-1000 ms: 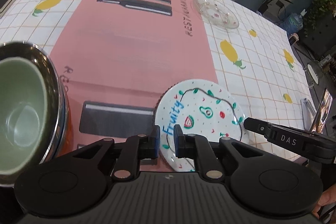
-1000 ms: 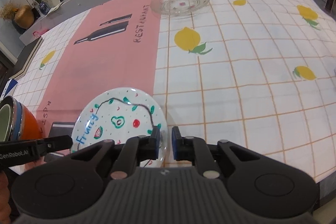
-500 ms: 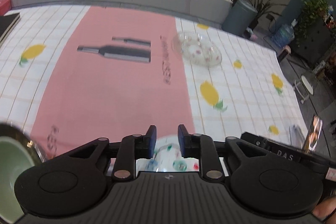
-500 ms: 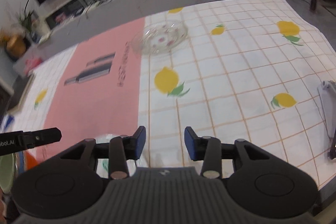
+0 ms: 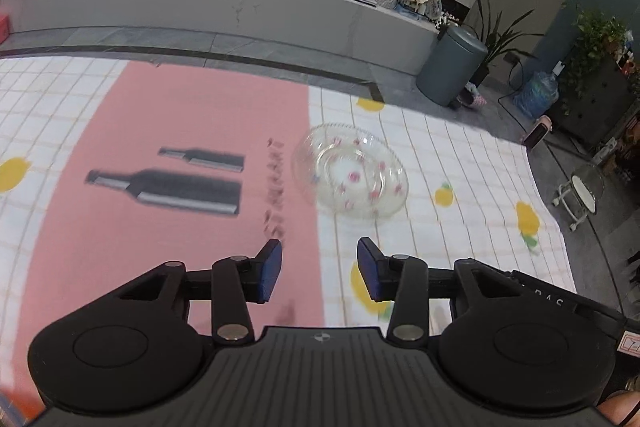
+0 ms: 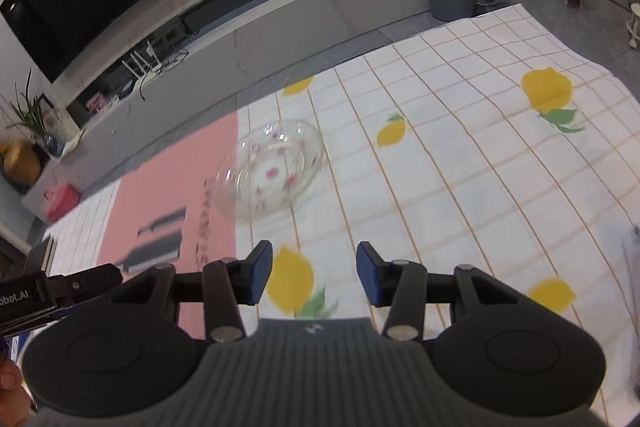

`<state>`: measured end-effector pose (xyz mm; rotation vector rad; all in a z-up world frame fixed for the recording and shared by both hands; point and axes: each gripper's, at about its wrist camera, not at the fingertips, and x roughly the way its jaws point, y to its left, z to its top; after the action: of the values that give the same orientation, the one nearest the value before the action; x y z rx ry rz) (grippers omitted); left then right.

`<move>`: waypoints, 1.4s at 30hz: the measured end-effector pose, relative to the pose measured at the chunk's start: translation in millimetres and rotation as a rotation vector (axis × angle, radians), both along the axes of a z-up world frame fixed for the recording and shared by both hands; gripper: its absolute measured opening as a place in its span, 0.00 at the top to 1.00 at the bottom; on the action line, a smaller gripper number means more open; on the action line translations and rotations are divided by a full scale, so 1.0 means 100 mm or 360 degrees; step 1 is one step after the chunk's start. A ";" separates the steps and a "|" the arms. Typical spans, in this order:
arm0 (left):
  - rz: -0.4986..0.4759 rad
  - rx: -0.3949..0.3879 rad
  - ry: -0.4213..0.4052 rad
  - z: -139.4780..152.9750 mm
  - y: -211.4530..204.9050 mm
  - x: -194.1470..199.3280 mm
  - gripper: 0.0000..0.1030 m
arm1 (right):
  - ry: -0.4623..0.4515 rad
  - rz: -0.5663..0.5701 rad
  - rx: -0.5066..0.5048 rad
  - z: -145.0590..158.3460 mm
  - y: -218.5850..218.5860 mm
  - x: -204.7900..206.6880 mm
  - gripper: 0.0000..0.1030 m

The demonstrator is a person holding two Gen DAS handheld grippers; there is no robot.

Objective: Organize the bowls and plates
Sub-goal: 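Close both grippers on the small glass plate rim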

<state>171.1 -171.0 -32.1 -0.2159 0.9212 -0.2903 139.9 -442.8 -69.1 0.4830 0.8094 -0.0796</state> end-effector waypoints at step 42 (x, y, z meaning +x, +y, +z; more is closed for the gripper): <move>0.0149 -0.0117 0.0178 -0.91 -0.18 1.25 0.87 | 0.0089 0.0013 0.0311 -0.79 -0.39 1.42 0.94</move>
<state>295.7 -188.6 -123.6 -0.3447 1.0088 -0.2276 282.3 -481.8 -147.7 0.6644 0.8782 -0.0065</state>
